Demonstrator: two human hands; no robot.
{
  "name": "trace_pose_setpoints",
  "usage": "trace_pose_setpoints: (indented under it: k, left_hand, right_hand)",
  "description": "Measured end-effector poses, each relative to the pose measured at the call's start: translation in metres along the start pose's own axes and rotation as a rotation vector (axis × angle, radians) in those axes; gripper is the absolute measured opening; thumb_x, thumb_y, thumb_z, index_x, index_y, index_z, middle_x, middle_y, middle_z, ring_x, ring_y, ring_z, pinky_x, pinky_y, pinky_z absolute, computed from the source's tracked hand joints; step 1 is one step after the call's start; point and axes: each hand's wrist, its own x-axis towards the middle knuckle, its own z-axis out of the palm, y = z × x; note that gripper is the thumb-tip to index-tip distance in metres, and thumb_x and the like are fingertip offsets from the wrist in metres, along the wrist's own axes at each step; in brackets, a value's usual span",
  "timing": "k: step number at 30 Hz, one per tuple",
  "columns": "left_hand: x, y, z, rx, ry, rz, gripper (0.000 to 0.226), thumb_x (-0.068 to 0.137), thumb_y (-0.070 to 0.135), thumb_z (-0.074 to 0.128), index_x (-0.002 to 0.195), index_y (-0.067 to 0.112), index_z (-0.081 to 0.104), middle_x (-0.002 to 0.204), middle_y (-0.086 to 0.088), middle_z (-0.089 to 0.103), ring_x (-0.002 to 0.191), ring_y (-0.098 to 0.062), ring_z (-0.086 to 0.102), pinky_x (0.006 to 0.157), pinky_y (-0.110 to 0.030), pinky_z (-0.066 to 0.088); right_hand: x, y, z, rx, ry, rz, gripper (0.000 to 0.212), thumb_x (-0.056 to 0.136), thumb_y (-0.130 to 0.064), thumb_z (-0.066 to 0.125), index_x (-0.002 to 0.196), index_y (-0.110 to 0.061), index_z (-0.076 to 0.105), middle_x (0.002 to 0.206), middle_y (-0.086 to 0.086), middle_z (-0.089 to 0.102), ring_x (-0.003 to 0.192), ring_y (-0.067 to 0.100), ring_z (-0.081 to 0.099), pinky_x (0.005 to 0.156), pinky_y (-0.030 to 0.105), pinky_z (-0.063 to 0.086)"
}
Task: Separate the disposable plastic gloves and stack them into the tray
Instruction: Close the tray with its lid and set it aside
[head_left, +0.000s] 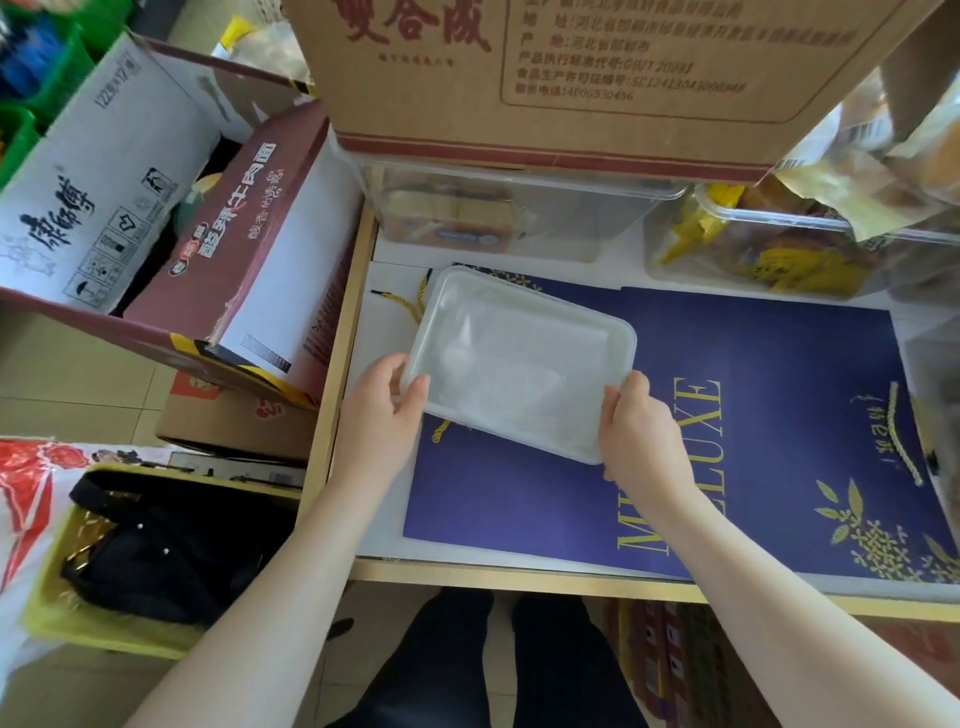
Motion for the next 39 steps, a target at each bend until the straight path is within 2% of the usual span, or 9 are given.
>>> trace_pose_setpoints:
  k: [3,6,10,15,23,28,33,35,39]
  left_hand:
    - [0.014,0.008,0.001,0.022,-0.004,-0.036,0.045,0.094,0.026,0.053,0.136,0.013,0.045,0.114,0.000,0.056,0.104,-0.016,0.053,0.084,-0.024,0.038]
    - [0.035,0.015,0.000,-0.138,-0.070,-0.118,0.046,0.093,0.027,0.054,0.137,0.015,0.045,0.125,0.002,0.054,0.109,-0.011,0.052,0.096,-0.026,0.040]
    - [0.058,0.025,0.004,-0.232,-0.099,-0.135,0.037,0.094,0.020,0.054,0.130,0.012,0.053,0.122,0.000,0.059,0.107,-0.013,0.057,0.094,-0.026,0.043]
    - [0.061,0.033,0.005,-0.157,-0.003,-0.052,0.028,0.093,0.020,0.056,0.118,0.011,0.062,0.109,0.005,0.063,0.100,-0.008,0.057,0.077,-0.009,0.039]
    - [0.065,0.033,0.006,-0.378,-0.039,-0.141,0.024,0.089,0.012,0.060,0.113,0.018,0.064,0.107,0.005,0.064,0.100,-0.014,0.061,0.096,-0.036,0.048]
    - [0.065,0.040,0.003,-0.507,-0.127,-0.096,0.031,0.091,0.009,0.057,0.121,0.016,0.062,0.113,0.007,0.067,0.107,-0.015,0.063,0.096,-0.035,0.049]
    - [0.064,0.035,0.005,-0.523,-0.141,-0.084,0.032,0.090,0.005,0.057,0.111,0.029,0.064,0.101,0.014,0.070,0.093,-0.005,0.066,0.082,-0.022,0.052]
    - [0.062,0.034,0.008,-0.515,-0.134,-0.102,0.034,0.089,0.002,0.057,0.108,0.030,0.063,0.099,0.013,0.068,0.087,-0.002,0.064,0.077,-0.016,0.051]
    - [0.061,0.031,0.011,-0.514,-0.147,-0.131,0.031,0.088,0.002,0.059,0.105,0.029,0.064,0.105,0.008,0.066,0.096,-0.008,0.061,0.085,-0.019,0.048]
  right_hand:
    - [0.010,0.000,-0.006,-0.094,-0.037,0.068,0.027,0.099,-0.031,0.025,0.094,-0.008,0.037,0.081,0.012,0.058,0.071,0.035,0.059,0.059,0.035,0.041]
    - [0.023,-0.003,-0.013,0.213,-0.138,0.145,0.027,0.095,-0.027,0.033,0.116,-0.010,0.041,0.101,0.010,0.060,0.082,0.031,0.057,0.066,0.038,0.046]
    - [0.034,-0.009,-0.019,0.397,-0.098,0.050,0.068,0.092,-0.014,0.041,0.148,-0.029,0.006,0.113,0.008,0.058,0.089,0.029,0.057,0.076,0.037,0.047]
    - [0.042,-0.011,-0.009,0.261,-0.060,0.022,0.053,0.098,-0.027,0.034,0.146,-0.025,0.012,0.138,0.012,0.045,0.107,0.036,0.053,0.080,0.037,0.041]
    - [0.045,-0.011,-0.003,0.475,0.060,0.022,0.036,0.100,-0.029,0.032,0.135,-0.020,0.030,0.130,0.009,0.048,0.101,0.029,0.051,0.078,0.033,0.036]
    - [0.051,-0.015,-0.001,0.663,0.098,0.070,0.030,0.101,-0.027,0.031,0.129,-0.018,0.033,0.121,0.007,0.050,0.098,0.021,0.048,0.080,0.031,0.037]
    - [0.051,-0.018,0.004,0.115,0.224,-0.125,0.034,0.097,-0.029,0.038,0.126,-0.012,0.047,0.143,0.012,0.036,0.132,0.033,0.030,0.106,0.042,0.020]
    - [0.055,-0.029,0.004,-0.078,0.267,-0.377,0.039,0.091,-0.030,0.040,0.118,-0.008,0.057,0.134,0.017,0.048,0.125,0.039,0.041,0.104,0.046,0.023]
    - [0.070,-0.074,0.002,-0.019,0.005,-0.580,0.037,0.093,-0.022,0.046,0.125,-0.006,0.054,0.123,0.015,0.054,0.109,0.038,0.051,0.090,0.043,0.039]
